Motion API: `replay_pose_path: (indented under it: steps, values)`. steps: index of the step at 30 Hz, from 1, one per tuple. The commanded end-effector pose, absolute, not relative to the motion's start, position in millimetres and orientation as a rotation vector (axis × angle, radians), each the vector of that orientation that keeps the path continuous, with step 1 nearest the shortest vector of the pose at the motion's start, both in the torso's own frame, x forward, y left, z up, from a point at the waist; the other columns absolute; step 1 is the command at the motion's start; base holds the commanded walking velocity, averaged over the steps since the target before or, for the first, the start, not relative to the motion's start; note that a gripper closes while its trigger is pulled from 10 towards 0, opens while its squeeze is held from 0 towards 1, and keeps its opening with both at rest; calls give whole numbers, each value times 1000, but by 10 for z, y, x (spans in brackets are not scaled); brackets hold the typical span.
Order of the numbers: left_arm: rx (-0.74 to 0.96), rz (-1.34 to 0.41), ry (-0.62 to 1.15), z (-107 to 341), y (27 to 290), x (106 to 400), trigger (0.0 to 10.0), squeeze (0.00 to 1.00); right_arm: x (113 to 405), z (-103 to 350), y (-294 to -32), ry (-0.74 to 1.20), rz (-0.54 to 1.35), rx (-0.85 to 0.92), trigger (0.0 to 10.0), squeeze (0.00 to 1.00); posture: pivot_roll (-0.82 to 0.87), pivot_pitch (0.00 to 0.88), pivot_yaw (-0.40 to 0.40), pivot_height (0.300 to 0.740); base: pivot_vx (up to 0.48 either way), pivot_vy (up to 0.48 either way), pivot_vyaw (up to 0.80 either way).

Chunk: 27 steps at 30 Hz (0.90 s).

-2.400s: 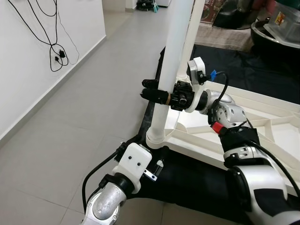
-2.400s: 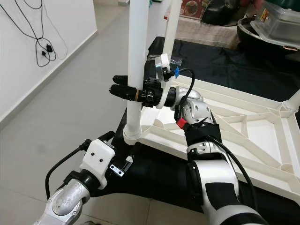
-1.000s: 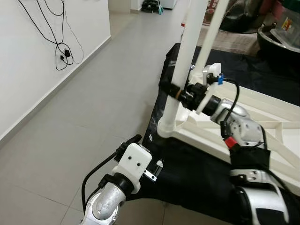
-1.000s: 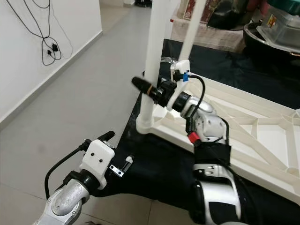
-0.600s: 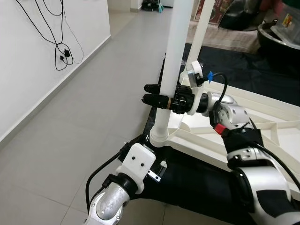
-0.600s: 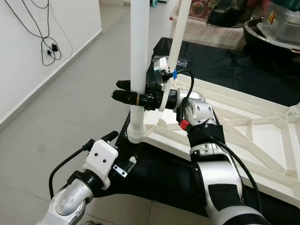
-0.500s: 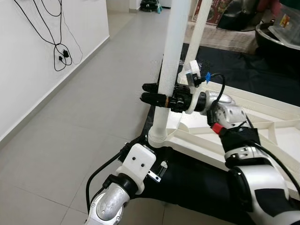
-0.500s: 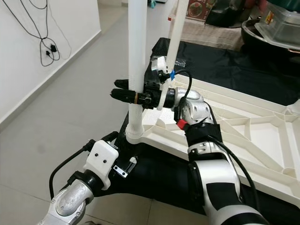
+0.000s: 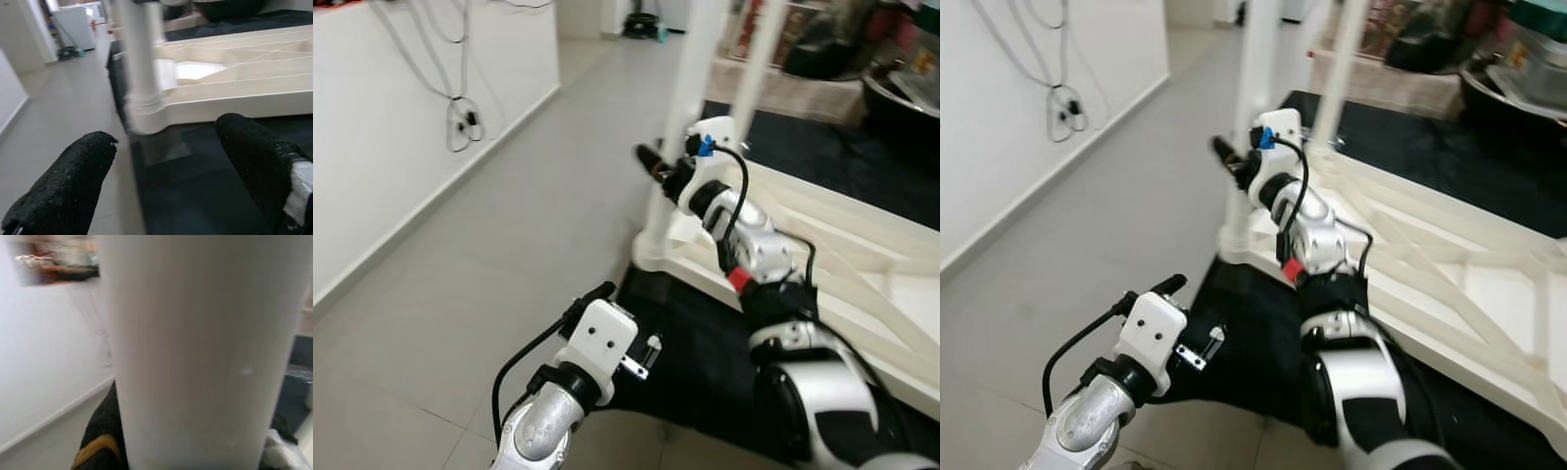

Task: Building children table

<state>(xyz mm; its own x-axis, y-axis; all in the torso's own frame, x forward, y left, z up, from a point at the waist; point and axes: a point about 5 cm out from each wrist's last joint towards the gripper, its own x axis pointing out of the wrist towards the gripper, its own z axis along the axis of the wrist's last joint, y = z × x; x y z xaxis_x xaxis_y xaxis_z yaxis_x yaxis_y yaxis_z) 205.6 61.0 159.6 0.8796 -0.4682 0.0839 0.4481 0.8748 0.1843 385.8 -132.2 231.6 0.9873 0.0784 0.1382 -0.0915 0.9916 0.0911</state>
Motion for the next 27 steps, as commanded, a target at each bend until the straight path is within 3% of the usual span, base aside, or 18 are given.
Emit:
replay_pose_path:
  steps: [1,4,7,9,11,12,16,17,18,19,20,21,22,24,25,27]
  values:
    - [159,-488,-122,1579,599,2050,10000,0,3644,1959,-1768,12,-333,126,0,0,142,110,-76,740,0,0,0]
    - [159,-487,-122,1580,601,2050,10000,0,3598,1958,-1755,10,-366,137,0,0,142,110,-76,740,0,0,0]
    - [161,-485,-121,1578,611,2052,10000,0,3556,2012,-1568,-8,-341,166,0,0,137,113,-71,740,0,0,0]
    - [162,-484,-121,1578,613,2054,10000,0,3599,2126,-1334,-94,-207,216,10000,0,137,111,-73,740,0,0,0]
    - [162,-484,-120,1576,615,2054,10000,0,3625,2179,-1265,-141,-136,237,10000,0,138,112,-74,740,0,0,0]
    - [162,-484,-120,1575,616,2054,10000,0,3648,2231,-1210,-184,-78,251,10000,1000,138,112,-74,740,0,0,0]
    - [163,-483,-119,1571,620,2055,10000,0,3680,2331,-1181,-251,-9,236,10000,1000,139,113,-73,740,0,0,0]
    - [163,-482,-119,1570,620,2055,10000,0,3719,2377,-1209,-274,38,223,10000,392,140,113,-73,740,0,0,0]
    - [163,-482,-119,1570,620,2055,10000,0,3719,2377,-1209,-274,38,223,10000,392,140,113,-73,740,0,0,0]
    - [163,-482,-118,1569,619,2056,10000,0,3751,2413,-1220,-263,158,252,10000,0,141,111,-74,740,0,0,0]
    - [163,-482,-118,1568,620,2057,10000,0,3760,2423,-1199,-227,374,282,10000,0,138,112,-71,740,0,0,0]
    - [163,-482,-118,1568,620,2057,10000,0,3760,2423,-1199,-227,374,282,10000,0,138,112,-71,740,0,0,0]
    - [163,-482,-118,1568,620,2058,10000,0,3741,2433,-1184,-205,525,309,10000,0,136,111,-71,740,0,0,0]
    - [162,-483,-119,1567,615,2060,10000,0,3633,2398,-1196,-160,837,244,10000,0,138,108,-75,740,0,0,0]
    - [162,-483,-119,1567,615,2060,10000,0,3633,2398,-1196,-160,837,244,10000,0,138,108,-75,740,0,0,0]
    - [162,-484,-120,1567,614,2058,10000,0,3466,2341,-1250,-85,1185,155,10000,0,141,105,-77,740,0,0,0]
